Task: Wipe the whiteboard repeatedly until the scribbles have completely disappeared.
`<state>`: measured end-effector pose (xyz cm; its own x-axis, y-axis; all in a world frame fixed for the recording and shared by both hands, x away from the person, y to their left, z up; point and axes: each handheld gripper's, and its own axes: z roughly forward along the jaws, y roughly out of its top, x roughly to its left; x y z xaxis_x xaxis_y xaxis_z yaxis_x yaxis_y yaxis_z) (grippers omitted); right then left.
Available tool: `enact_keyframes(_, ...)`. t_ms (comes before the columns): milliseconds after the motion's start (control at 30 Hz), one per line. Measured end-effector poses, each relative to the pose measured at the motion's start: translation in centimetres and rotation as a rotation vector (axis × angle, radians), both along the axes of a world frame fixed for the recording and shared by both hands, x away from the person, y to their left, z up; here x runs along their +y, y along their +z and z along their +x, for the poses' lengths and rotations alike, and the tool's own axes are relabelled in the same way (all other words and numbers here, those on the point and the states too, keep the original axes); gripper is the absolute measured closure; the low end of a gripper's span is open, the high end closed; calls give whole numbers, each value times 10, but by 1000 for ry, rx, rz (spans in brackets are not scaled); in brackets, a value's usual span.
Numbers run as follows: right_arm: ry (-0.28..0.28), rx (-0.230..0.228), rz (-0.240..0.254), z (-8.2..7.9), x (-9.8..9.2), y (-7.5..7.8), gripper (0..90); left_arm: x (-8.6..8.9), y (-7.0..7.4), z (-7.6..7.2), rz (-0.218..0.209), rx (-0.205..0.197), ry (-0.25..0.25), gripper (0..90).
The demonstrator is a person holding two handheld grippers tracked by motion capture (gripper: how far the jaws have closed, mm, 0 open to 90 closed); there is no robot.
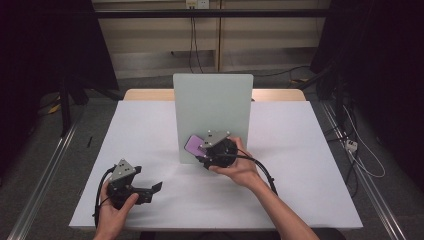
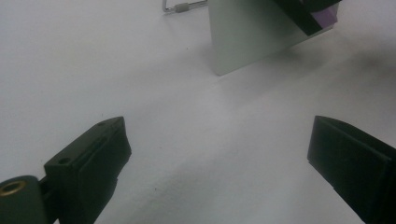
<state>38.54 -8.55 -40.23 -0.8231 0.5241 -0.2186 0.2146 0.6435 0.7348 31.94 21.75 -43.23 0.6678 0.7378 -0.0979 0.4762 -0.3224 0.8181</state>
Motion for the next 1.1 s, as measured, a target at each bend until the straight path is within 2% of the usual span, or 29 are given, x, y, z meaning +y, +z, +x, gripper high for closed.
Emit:
enact_keyframes(233,33,47,-12,2,8,-8,419,1,0,0,-1,0,0,54)
enact_keyframes(367,36,43,-18,2,10,-7,419,1,0,0,-1,-1,-1,54)
enact_keyframes(500,18,12,2,3,10,1,419,1,0,1,4,2,1,54)
enact_keyframes(733,-52,-49,90,8,-13,29,419,2,0,0,0,4,0,54)
enact_keyframes(867,-97,-61,146,9,-31,41,419,1,0,0,-2,2,-4,54)
enact_keyframes(1100,-148,-85,167,8,-55,53,419,1,0,0,-2,4,-1,54)
